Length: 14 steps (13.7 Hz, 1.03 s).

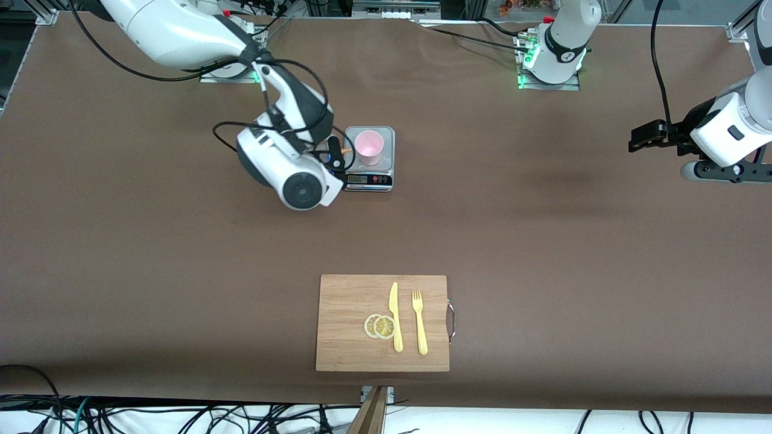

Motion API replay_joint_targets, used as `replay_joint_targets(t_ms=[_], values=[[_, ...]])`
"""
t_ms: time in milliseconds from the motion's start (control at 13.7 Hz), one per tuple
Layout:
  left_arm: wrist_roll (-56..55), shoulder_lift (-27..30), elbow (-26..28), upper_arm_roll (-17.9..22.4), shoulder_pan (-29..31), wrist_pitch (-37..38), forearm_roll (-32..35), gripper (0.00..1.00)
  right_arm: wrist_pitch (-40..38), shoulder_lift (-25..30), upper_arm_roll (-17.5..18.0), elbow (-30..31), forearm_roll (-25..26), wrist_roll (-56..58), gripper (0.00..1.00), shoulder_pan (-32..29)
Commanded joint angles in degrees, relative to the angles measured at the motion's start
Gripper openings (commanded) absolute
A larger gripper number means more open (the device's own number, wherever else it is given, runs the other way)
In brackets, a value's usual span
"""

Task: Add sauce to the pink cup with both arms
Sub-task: 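Carry the bottle with the right gripper over the pink cup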

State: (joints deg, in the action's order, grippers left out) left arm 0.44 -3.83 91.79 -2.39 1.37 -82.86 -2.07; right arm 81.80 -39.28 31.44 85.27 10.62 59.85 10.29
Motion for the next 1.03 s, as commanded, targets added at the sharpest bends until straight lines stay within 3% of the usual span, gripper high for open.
replay_joint_targets(t_ms=[0, 659, 952], values=[[1.32, -0.39, -1.17, -0.42, 0.39, 1.12, 1.80, 1.00, -3.13, 1.05, 0.64, -0.46, 3.25, -3.14, 0.00, 2.10], [1.32, -0.47, -1.17, -0.42, 0.39, 1.12, 1.80, 1.00, -5.94, 0.79, 1.08, -2.64, 11.43, -11.15, 0.00, 7.99], [1.41, -0.47, -1.17, -0.42, 0.39, 1.12, 1.80, 1.00, -5.95, -0.01, 1.08, -4.23, 11.96, -14.23, 0.00, 9.31]])
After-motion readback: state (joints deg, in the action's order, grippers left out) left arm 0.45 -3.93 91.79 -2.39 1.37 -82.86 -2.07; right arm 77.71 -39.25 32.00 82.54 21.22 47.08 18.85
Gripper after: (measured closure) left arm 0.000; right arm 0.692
